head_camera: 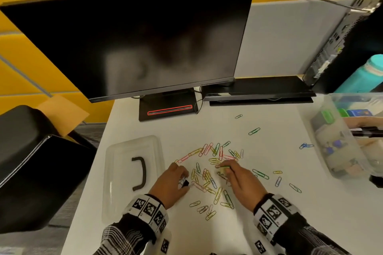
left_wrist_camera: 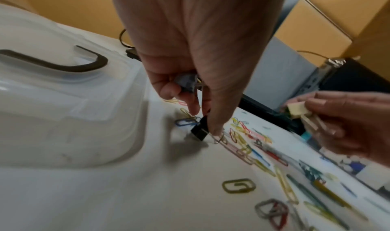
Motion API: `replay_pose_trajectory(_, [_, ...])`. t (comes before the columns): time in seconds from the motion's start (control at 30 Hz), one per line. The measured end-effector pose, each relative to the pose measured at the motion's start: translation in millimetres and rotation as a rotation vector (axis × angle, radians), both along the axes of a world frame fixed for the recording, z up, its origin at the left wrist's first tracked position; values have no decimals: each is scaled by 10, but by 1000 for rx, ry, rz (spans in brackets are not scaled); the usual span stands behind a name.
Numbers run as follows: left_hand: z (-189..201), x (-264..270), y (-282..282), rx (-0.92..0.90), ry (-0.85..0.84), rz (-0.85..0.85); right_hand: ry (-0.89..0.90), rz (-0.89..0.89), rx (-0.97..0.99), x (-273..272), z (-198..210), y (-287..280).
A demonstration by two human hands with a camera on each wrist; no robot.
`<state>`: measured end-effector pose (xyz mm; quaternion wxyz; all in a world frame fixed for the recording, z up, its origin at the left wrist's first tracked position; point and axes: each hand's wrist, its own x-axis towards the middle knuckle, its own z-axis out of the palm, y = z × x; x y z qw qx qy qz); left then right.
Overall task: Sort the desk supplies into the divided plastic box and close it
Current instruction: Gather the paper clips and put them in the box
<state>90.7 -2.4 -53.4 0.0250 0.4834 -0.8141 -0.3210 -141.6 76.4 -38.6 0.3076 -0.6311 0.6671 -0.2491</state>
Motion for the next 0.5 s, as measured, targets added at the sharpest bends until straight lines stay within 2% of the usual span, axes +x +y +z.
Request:
replay_pose_trajectory(0.07, [-1, -37, -12, -61, -37, -13, -170, -156, -16, -124, 26, 35])
replay_pose_trajectory(0.13, [13, -62, -31, -70, -3, -19, -305, -288, -14, -256, 38, 66])
replay_pose_trajectory(0.23, [108, -108, -52, -49, 124, 63, -448, -457, 53, -449, 5, 110])
replay_pose_trajectory(0.3, [188, -166, -70, -38, 238, 159, -621, -555, 109, -558, 23, 143])
replay_pose_trajectory(0.4, [337, -315, -96, 72, 362, 274, -831, -605, 152, -671, 121, 205])
replay_pose_trajectory(0.5, [505, -566, -69, 260, 494, 329, -861, -568, 147, -777, 214, 280])
